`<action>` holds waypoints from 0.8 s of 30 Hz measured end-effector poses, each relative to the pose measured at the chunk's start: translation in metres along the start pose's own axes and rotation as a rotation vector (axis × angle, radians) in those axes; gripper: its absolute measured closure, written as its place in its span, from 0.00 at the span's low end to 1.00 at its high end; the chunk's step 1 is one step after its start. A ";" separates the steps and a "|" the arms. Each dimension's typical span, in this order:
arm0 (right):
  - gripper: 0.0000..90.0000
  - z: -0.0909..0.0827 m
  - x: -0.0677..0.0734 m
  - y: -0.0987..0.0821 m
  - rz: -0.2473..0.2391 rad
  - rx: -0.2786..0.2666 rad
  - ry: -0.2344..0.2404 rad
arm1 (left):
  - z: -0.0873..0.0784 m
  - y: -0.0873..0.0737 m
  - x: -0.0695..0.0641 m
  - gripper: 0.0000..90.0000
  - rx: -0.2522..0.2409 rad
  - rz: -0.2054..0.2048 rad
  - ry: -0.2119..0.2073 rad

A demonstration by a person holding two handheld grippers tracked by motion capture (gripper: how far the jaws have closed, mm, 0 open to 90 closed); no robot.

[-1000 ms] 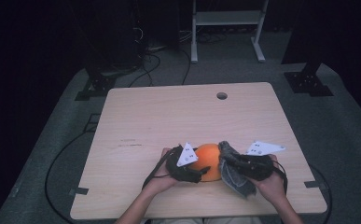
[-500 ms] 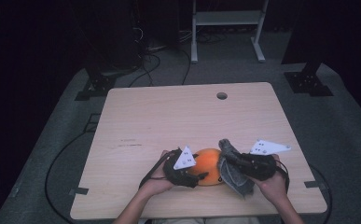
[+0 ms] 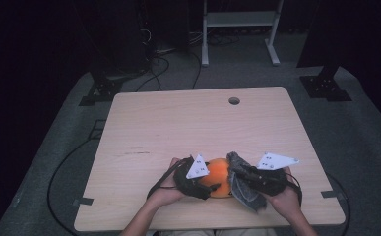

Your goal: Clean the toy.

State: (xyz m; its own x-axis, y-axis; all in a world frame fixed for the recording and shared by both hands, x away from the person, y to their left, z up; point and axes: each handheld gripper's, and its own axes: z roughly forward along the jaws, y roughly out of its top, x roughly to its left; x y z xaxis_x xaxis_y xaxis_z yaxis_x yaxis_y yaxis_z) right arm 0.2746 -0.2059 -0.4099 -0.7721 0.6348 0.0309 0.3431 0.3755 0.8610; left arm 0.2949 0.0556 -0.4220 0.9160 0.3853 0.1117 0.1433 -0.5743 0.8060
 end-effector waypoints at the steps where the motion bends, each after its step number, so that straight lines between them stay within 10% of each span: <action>1: 0.84 0.001 -0.002 -0.001 0.013 -0.001 0.004 | -0.001 -0.002 0.002 0.29 -0.005 -0.006 -0.006; 8: 0.83 0.002 -0.027 -0.018 0.116 0.056 0.000 | -0.002 -0.005 0.007 0.29 -0.024 -0.036 -0.016; 15: 0.84 -0.008 -0.012 0.000 0.083 -0.027 0.020 | 0.000 -0.005 0.006 0.29 -0.030 -0.040 -0.013; 24: 0.84 0.004 0.001 -0.006 0.031 0.010 0.018 | 0.001 -0.006 0.012 0.25 -0.053 -0.098 -0.066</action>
State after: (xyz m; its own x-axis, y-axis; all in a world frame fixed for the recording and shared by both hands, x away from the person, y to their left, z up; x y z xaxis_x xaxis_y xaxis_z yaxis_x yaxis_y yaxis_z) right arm 0.2743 -0.2051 -0.4166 -0.7705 0.6339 0.0672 0.3726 0.3622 0.8544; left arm 0.3051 0.0632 -0.4261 0.9217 0.3880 -0.0064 0.2149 -0.4966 0.8409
